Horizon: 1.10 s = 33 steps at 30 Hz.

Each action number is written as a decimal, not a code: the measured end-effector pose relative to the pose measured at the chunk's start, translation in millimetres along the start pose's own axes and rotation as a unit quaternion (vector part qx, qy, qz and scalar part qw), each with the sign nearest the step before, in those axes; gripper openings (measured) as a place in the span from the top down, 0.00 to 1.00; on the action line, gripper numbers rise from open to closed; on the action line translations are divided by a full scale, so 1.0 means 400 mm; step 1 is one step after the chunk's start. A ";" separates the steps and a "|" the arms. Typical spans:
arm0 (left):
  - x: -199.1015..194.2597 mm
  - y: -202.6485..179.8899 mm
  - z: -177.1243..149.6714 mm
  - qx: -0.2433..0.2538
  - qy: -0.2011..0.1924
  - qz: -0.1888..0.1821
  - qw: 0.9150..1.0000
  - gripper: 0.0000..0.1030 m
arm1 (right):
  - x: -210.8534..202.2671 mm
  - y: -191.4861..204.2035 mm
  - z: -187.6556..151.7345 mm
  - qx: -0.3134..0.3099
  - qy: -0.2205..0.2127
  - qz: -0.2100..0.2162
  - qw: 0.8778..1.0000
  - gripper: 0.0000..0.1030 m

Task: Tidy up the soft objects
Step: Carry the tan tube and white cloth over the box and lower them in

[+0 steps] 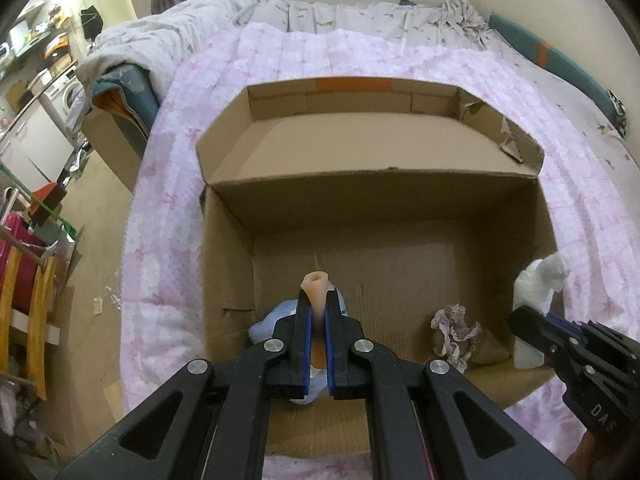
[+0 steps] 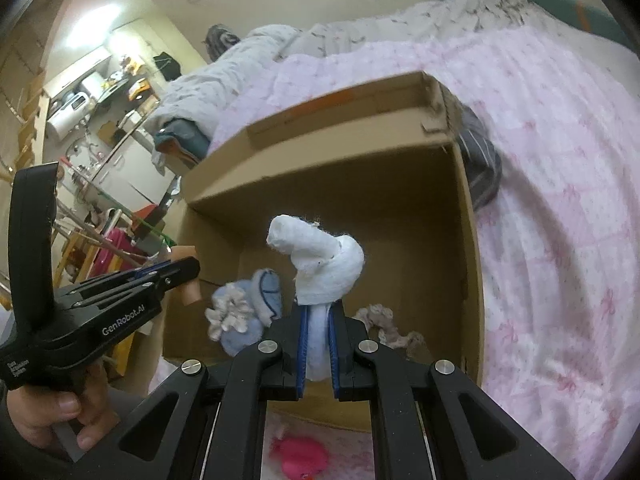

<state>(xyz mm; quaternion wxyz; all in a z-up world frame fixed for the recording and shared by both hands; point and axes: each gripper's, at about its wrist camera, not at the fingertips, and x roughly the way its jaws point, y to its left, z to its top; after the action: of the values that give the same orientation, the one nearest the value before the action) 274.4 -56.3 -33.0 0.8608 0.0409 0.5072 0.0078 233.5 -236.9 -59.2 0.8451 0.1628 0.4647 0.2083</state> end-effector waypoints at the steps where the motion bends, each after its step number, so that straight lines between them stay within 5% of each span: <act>1: 0.011 -0.005 -0.001 0.004 0.002 -0.004 1.000 0.95 | 0.007 -0.004 -0.001 0.002 0.004 -0.005 1.000 0.90; 17: 0.073 -0.020 -0.015 0.017 0.014 0.007 1.000 0.94 | 0.065 -0.024 -0.013 0.020 0.044 -0.032 0.998 0.90; 31: 0.046 -0.021 -0.016 0.023 0.010 0.011 1.000 0.80 | 0.060 -0.014 -0.008 0.017 0.032 -0.030 0.999 0.90; 33: 0.042 -0.019 -0.013 0.021 0.009 0.016 1.000 0.71 | 0.056 -0.018 -0.008 0.016 0.031 -0.030 0.999 0.90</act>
<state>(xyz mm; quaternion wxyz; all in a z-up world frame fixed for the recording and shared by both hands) 277.8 -62.5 -50.6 0.8551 0.0673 0.5139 0.0115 242.9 -231.6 -80.3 0.8332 0.1556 0.4988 0.1809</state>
